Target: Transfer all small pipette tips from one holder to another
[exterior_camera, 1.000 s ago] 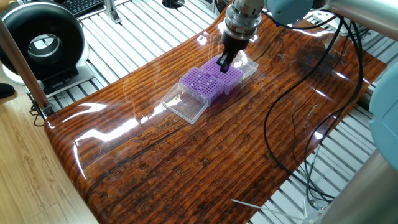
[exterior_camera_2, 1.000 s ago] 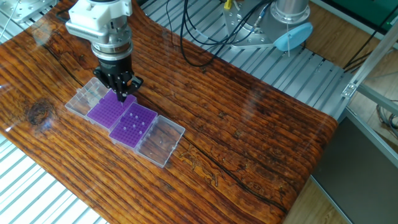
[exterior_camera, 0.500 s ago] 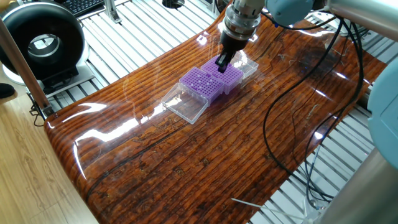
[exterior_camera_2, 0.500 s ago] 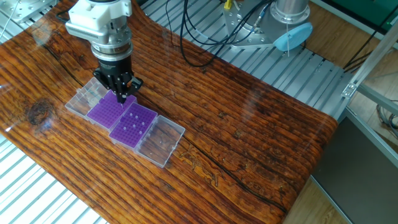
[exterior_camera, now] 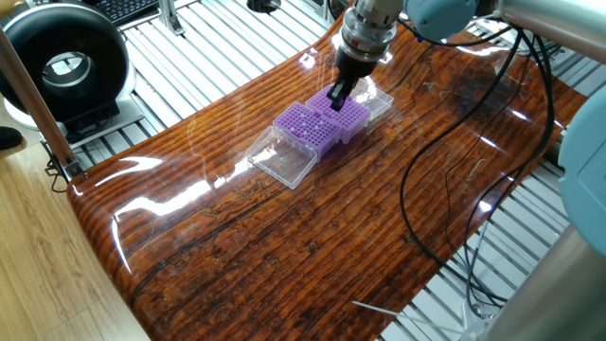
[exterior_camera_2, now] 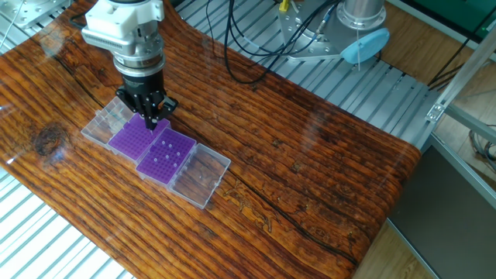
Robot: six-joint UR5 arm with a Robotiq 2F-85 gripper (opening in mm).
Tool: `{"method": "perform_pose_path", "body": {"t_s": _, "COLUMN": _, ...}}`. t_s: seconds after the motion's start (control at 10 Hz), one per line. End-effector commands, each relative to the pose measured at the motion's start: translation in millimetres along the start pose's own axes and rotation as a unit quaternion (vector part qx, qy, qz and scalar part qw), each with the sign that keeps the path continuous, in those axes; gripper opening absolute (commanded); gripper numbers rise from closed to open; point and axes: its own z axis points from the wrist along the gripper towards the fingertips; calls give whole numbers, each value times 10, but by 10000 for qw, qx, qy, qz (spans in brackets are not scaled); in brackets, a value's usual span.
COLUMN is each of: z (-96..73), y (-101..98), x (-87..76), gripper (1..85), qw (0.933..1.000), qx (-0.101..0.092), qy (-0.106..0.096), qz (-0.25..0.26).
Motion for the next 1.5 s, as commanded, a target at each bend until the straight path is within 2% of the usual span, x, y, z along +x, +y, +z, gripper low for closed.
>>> {"method": "perform_pose_path", "body": {"t_s": 0.0, "z": 10, "y": 13, "x": -45, "gripper": 13, "qw": 9999, "qx": -62, "qy": -91, "qz": 27}}
{"method": "perform_pose_path", "body": {"t_s": 1.4, "z": 65, "y": -23, "x": -120, "gripper": 13, "qw": 9996, "qx": -140, "qy": -225, "qz": -78}}
